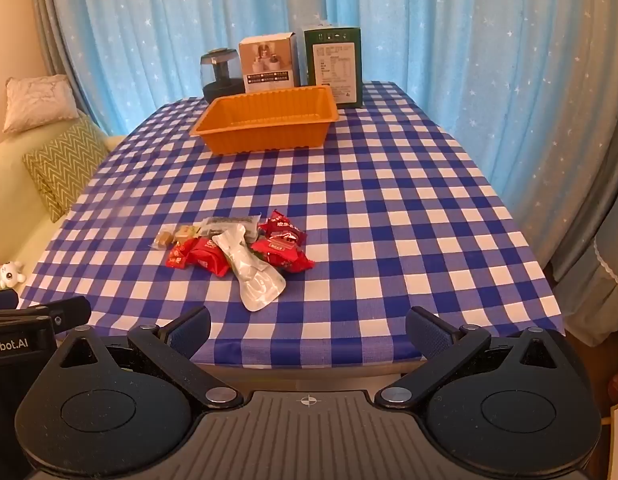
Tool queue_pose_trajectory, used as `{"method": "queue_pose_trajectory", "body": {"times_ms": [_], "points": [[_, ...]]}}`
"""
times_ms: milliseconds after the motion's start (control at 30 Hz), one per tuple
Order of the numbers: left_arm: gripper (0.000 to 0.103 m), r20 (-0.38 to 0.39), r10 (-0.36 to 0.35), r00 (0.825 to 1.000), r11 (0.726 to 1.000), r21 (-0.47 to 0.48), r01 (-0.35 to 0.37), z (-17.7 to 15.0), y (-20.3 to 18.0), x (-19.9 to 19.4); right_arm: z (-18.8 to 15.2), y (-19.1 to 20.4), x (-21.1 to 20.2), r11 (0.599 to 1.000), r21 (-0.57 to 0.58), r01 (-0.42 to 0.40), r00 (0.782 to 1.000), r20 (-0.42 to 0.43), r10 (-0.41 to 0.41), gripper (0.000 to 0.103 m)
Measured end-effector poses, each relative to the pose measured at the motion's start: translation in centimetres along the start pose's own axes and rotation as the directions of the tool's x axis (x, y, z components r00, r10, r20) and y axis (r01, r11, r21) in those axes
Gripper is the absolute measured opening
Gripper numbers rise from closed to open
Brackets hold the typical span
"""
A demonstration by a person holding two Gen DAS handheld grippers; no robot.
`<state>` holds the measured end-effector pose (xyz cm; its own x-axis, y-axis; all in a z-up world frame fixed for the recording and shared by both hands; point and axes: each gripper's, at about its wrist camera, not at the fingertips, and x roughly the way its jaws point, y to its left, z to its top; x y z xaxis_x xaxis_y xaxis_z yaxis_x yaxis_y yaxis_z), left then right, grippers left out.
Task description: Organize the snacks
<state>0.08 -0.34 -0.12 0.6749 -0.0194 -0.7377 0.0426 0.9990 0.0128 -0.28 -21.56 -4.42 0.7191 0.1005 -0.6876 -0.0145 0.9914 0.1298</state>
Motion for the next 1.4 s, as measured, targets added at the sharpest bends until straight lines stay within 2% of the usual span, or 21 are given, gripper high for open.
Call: {"method": "queue_pose_trajectory", "body": {"times_ms": [100,1400], "points": [[0.103,0.022,-0.027,0.999,0.999,-0.038,0.028,-0.1,0.9,-0.3,0.0,0.0,0.0,1.0,0.0,0.001,1.0,-0.004,-0.001,0.103],[0.103,0.025,-0.029,0.999,0.999,-0.041,0.03,0.2,0.1,-0.6,0.1,0.1,-0.2,1.0,-0.014,0.009,1.0,0.002,-0.008,0.103]]}}
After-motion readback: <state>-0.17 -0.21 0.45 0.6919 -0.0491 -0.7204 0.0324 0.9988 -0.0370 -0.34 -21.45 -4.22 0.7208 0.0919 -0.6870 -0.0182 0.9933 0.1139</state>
